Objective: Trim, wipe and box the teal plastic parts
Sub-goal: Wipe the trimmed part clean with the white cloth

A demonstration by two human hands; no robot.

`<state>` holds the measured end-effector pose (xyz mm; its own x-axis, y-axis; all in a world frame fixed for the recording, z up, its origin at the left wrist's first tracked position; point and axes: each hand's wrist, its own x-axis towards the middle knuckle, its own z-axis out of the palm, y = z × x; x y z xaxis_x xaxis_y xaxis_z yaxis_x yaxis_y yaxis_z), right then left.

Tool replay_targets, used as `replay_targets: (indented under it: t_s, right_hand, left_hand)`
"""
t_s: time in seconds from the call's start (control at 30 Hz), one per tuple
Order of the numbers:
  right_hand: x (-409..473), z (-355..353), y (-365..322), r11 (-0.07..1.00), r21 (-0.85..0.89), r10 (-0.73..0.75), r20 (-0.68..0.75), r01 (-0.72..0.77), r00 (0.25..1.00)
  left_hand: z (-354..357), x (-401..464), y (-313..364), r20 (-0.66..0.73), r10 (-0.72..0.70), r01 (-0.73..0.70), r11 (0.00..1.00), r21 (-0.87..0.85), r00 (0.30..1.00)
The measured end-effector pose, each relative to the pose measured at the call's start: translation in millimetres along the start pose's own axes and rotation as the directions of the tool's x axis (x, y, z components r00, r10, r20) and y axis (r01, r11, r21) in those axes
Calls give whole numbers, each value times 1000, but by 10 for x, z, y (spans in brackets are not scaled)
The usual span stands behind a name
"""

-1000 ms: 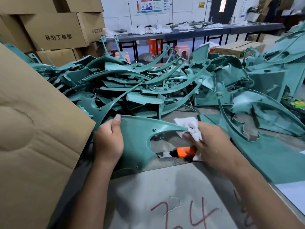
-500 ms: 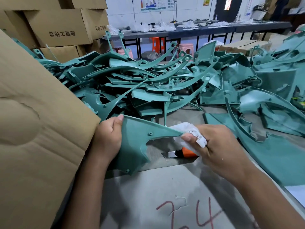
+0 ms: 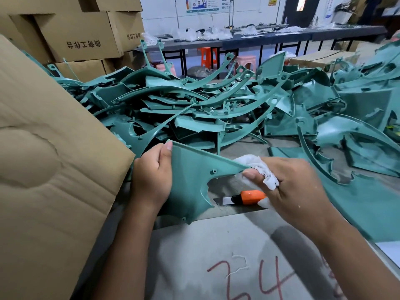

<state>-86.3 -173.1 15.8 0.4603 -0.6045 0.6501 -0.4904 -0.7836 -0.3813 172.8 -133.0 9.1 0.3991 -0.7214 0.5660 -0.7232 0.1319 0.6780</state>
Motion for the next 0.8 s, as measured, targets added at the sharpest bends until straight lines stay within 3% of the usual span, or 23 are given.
replay_targets:
  t_s: [0.1,0.2,0.23,0.3,0.37,0.43,0.57,0.67,0.8]
  right_hand:
    - [-12,28,13,998,-8,66,-175,-68,982]
    - [-6,18,43,976,9,204,-376,-217,904]
    - [-3,15,61,965,15,245,-406,-262,880]
    - [-13,41,64,956,-4,263,-440,-295,859]
    - [-16,90,5,957,-61,232,-434,-285,871]
    - [-5,131,-72,962,-76,215,-381,-263,899]
    - [-20,155,-125,971,202,177,-263,-125,948]
    - [-46,161,-132,856,475,295,-119,-206,948]
    - [-28,155,-91,806,508,397,-85,-303,914]
  left_hand:
    - [-24,8,6,-44,-45,44,998,-35,998]
    - [-49,42,19,-120,-288,261,945,-198,950]
    - [-46,43,65,-76,-402,358,875,-325,913]
    - [-10,25,233,193,-551,546,598,-587,812]
    - [105,-32,436,472,-456,630,298,-718,754]
    - [220,-110,616,534,-369,611,130,-781,761]
    - [238,-113,675,438,-405,511,86,-856,803]
    - [163,-80,622,415,-422,480,54,-876,806]
    - [169,-88,617,378,-444,447,58,-892,812]
